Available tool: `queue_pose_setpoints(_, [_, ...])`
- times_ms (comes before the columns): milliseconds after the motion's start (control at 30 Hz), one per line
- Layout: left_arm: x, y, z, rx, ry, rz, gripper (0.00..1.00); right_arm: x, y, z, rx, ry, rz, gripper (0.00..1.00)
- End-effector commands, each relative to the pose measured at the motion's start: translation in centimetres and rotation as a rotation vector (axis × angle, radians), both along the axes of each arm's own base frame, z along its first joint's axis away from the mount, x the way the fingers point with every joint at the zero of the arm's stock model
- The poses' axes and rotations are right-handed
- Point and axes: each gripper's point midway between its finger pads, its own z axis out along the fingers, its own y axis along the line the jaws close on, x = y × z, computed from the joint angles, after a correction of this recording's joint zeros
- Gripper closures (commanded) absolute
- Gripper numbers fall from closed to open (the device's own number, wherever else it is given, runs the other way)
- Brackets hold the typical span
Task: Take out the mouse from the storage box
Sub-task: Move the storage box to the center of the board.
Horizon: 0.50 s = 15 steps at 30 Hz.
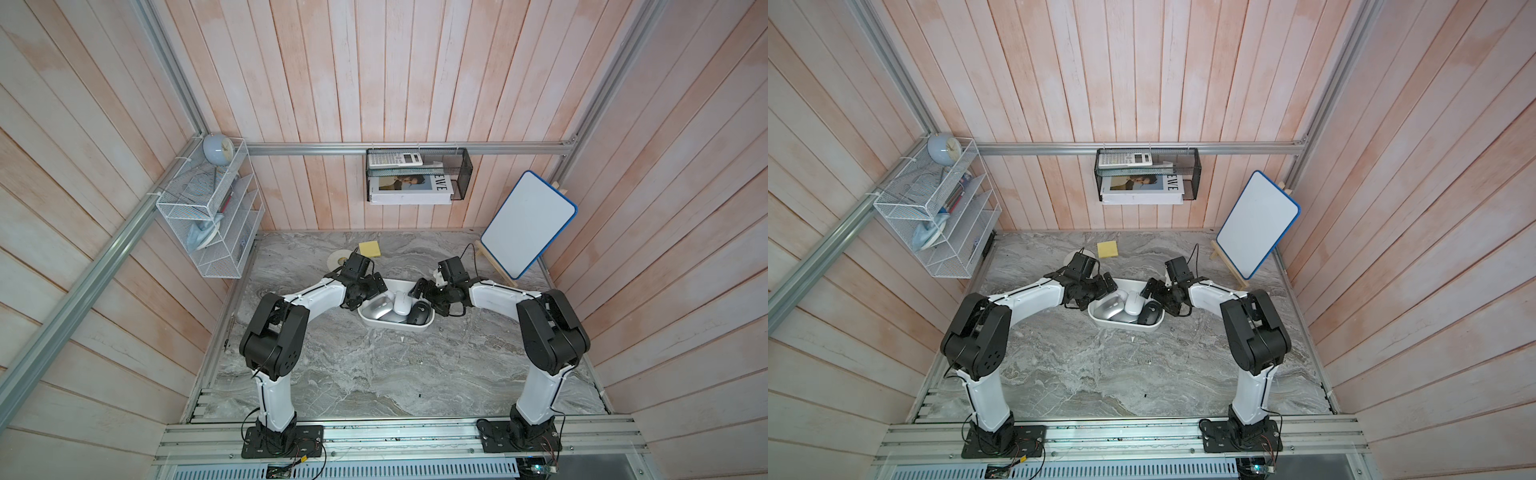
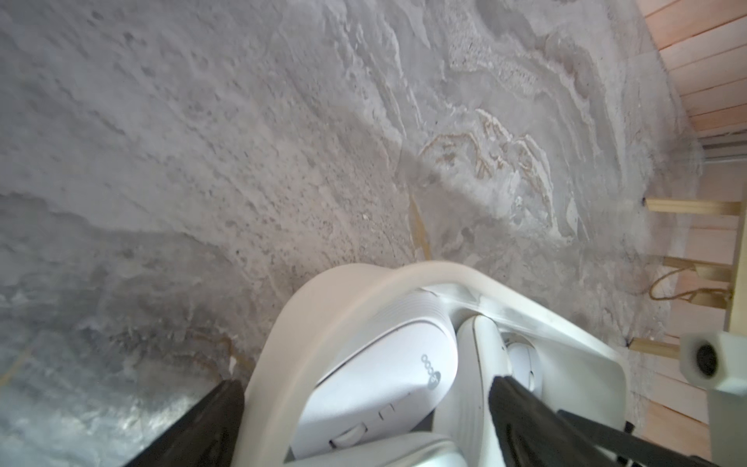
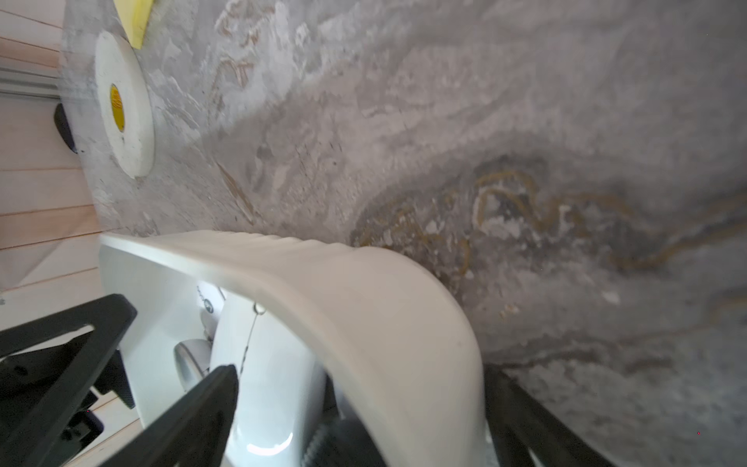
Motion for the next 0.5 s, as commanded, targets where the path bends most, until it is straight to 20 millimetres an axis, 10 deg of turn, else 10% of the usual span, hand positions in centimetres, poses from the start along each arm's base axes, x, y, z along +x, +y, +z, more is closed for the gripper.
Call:
queue_pose_setpoints(0, [0.7,-0.1,1.2,0.019,-0.036,-0.019,0.0,1.2,0.7,1.6,0.059,-0.041,0.03,0.03])
queue_pose_setpoints(267, [-0.8,5.1,0.9,0.134,-0.015,0.053,0.0,0.1,-4.0,1.6,-0.047,-0.03,-0.044,0.02])
queue_pose_setpoints(467, [-3.0,8.8,5.5,0.307,-0.119,-0.008,0.0,-3.5,-7.0,3.1,-0.166,-0.082,-0.005,0.02])
